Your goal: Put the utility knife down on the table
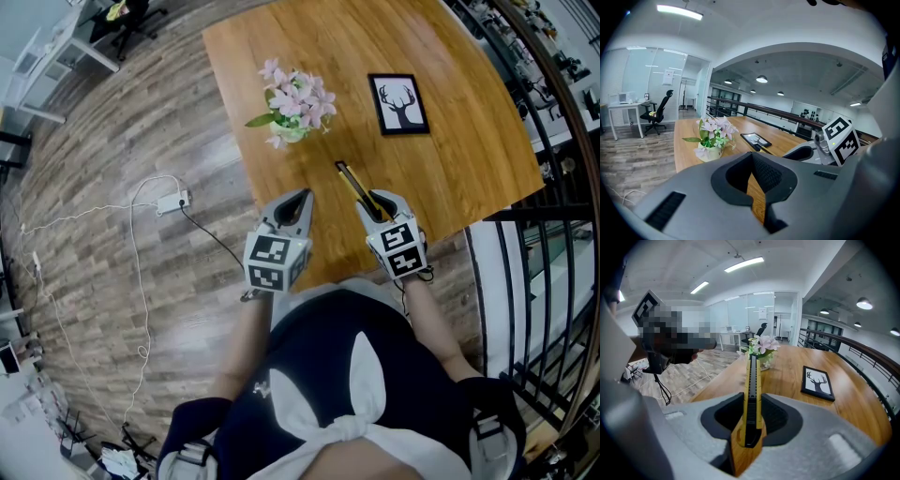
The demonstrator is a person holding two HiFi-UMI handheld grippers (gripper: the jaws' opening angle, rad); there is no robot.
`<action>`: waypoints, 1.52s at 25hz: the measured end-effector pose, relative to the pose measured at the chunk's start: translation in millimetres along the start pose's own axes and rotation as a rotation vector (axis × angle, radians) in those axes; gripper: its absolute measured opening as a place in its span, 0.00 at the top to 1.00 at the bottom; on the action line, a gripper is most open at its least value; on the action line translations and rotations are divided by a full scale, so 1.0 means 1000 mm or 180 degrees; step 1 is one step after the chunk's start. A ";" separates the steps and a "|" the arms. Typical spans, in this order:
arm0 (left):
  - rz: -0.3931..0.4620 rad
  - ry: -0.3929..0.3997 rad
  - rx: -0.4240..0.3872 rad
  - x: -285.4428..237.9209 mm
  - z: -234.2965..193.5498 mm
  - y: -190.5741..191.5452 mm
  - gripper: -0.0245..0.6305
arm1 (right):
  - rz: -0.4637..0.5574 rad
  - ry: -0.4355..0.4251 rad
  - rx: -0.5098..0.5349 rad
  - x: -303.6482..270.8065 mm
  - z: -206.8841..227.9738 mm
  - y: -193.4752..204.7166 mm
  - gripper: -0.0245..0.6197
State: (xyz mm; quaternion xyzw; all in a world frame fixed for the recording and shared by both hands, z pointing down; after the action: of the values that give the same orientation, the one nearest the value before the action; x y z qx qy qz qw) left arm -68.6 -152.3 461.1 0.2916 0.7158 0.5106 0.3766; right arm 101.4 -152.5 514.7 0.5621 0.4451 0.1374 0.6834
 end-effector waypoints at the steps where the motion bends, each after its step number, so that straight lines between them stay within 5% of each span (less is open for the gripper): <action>1: 0.0010 -0.0004 -0.0007 0.000 0.000 -0.001 0.94 | 0.0000 0.0001 0.0004 0.000 0.000 0.001 0.79; 38: -0.0178 0.0070 0.0011 0.001 0.003 0.012 0.94 | -0.0336 -0.0164 -0.0057 -0.011 -0.003 0.032 0.79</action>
State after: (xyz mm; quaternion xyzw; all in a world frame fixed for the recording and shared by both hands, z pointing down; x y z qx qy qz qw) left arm -66.1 -145.9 471.1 0.2665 0.7287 0.5019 0.3823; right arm 102.9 -148.2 548.2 0.5351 0.4552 0.0907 0.7059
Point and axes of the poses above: the fingertips, and each gripper's own axes: x backward along the fingers, z to its right, y out of its underside, the point moved 6 cm from there along x, backward along the fingers, and after that the axes turned 13 degrees about z, right-handed, at the moved point
